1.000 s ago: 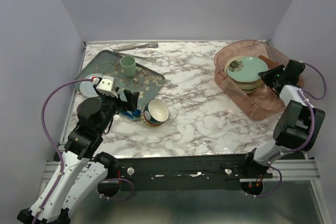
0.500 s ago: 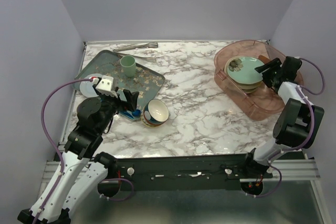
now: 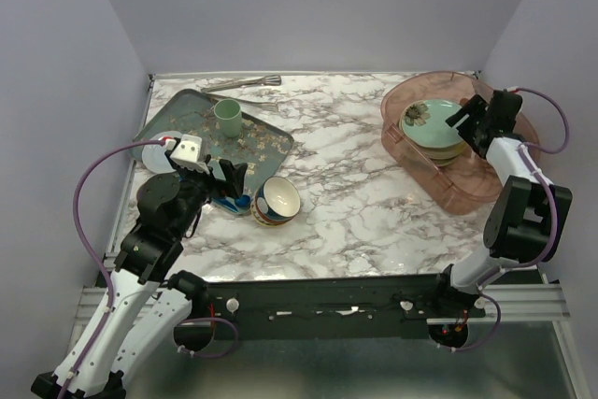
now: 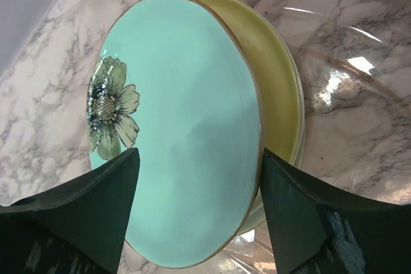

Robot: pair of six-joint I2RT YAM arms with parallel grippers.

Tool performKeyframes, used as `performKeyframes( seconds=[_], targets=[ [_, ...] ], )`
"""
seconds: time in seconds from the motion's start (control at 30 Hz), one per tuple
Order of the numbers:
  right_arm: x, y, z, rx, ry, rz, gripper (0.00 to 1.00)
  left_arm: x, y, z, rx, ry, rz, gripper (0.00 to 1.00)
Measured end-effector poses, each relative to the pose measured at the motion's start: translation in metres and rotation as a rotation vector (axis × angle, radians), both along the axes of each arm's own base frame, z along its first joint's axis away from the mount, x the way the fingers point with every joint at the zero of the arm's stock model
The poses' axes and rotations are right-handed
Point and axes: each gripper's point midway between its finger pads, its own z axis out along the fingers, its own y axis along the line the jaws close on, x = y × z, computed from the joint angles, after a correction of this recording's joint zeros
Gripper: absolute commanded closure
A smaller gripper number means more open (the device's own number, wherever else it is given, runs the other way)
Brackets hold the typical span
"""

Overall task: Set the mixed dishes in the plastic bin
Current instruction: Place the plate in the plastic bin.

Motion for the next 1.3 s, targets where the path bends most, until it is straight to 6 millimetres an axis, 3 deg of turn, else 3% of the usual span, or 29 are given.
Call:
performKeyframes(
  seconds=[0.37, 0.7, 0.97, 1.03, 1.23, 1.3],
  targets=[
    [-0.007, -0.006, -0.009, -0.053, 0.050, 0.004, 0.19, 0.000, 0.000, 0.000, 0.000, 0.000, 0.002, 0.01],
    [-0.007, -0.009, 0.002, -0.104, 0.036, 0.020, 0.18, 0.000, 0.000, 0.000, 0.000, -0.001, 0.002, 0.01],
    [-0.024, 0.004, 0.075, -0.175, -0.145, 0.084, 0.15, 0.001, -0.001, 0.000, 0.000, 0.001, -0.001, 0.01],
    [-0.029, 0.012, 0.089, -0.189, -0.195, 0.132, 0.09, 0.002, -0.002, -0.001, 0.000, 0.003, -0.006, 0.01],
    [-0.048, 0.054, 0.114, -0.219, -0.320, 0.387, 0.06, 0.005, -0.003, -0.005, 0.005, 0.020, -0.005, 0.01],
    [-0.060, 0.084, 0.125, -0.210, -0.407, 0.565, 0.04, 0.006, -0.004, -0.007, 0.007, 0.029, -0.006, 0.01]
  ],
)
